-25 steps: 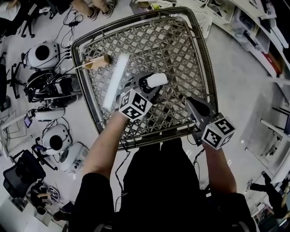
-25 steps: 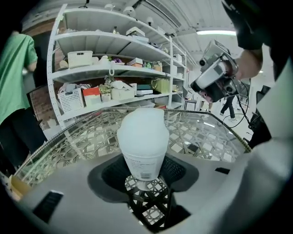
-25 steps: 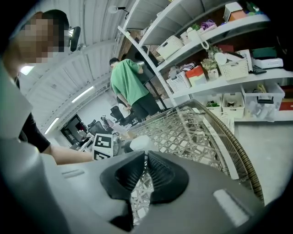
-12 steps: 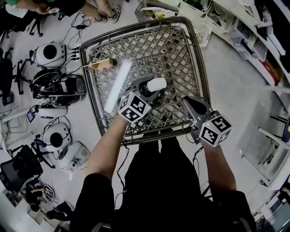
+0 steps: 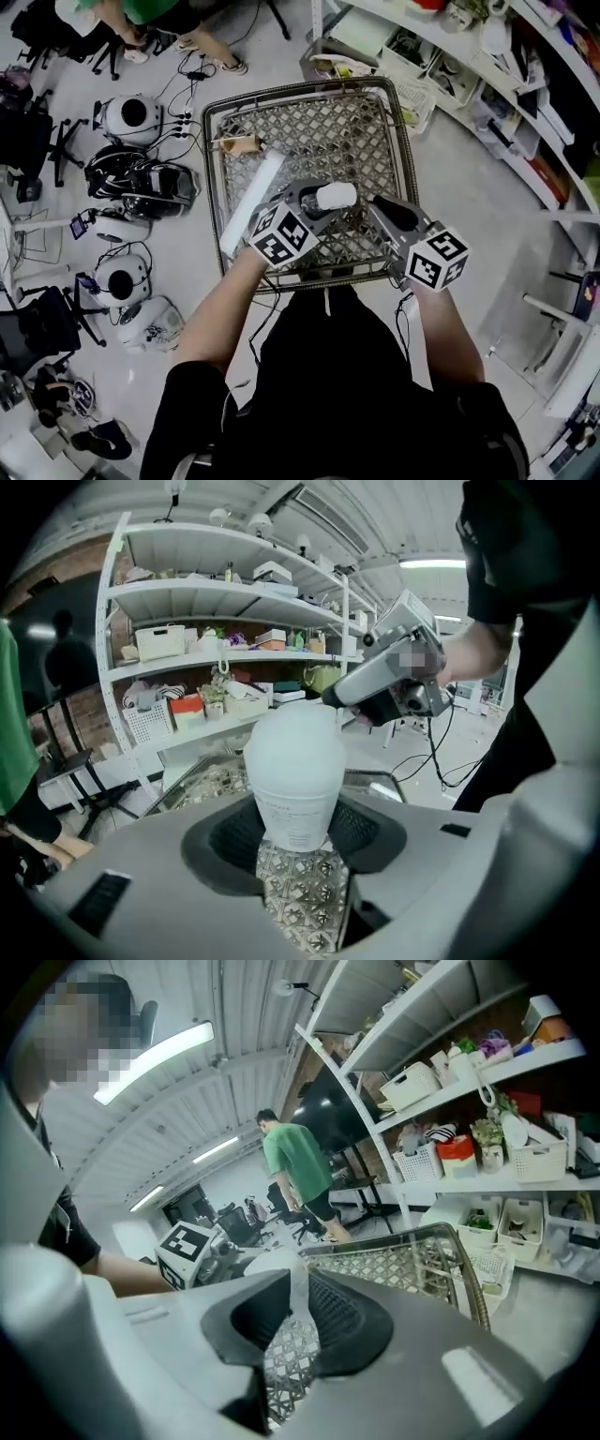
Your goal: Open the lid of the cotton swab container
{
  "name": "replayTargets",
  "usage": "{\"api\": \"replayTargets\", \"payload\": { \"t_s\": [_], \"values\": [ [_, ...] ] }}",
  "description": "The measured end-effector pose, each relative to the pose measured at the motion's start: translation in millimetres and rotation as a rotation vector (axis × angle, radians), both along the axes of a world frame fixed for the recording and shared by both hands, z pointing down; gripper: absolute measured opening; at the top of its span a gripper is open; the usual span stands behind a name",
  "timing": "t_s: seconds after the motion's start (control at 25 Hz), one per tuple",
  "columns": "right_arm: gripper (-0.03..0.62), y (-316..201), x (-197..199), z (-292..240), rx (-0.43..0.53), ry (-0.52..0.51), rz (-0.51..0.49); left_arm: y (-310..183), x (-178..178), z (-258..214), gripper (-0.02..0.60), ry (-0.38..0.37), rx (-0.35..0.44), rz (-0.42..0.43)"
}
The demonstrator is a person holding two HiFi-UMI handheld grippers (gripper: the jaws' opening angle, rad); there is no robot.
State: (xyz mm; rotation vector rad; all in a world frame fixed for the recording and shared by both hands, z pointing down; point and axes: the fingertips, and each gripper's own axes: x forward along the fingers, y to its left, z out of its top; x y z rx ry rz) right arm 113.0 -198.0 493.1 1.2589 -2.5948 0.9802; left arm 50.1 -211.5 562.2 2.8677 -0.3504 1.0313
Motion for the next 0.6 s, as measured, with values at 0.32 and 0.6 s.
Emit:
{"api": "replayTargets", "payload": {
  "t_s": [0.32, 0.6],
  "values": [
    [0.096, 3.4, -17.4, -41.6, 0.069, -0.016, -0.078, 10.3, -9.3, -55.9, 0.196, 0.013, 0.000, -0.024],
    [0.147, 3.2, -35.9, -82.0, 0.166, -0.042, -0.205, 5.1, -25.6, -93.9, 0.196, 0.017, -0.003, -0.065]
  ]
}}
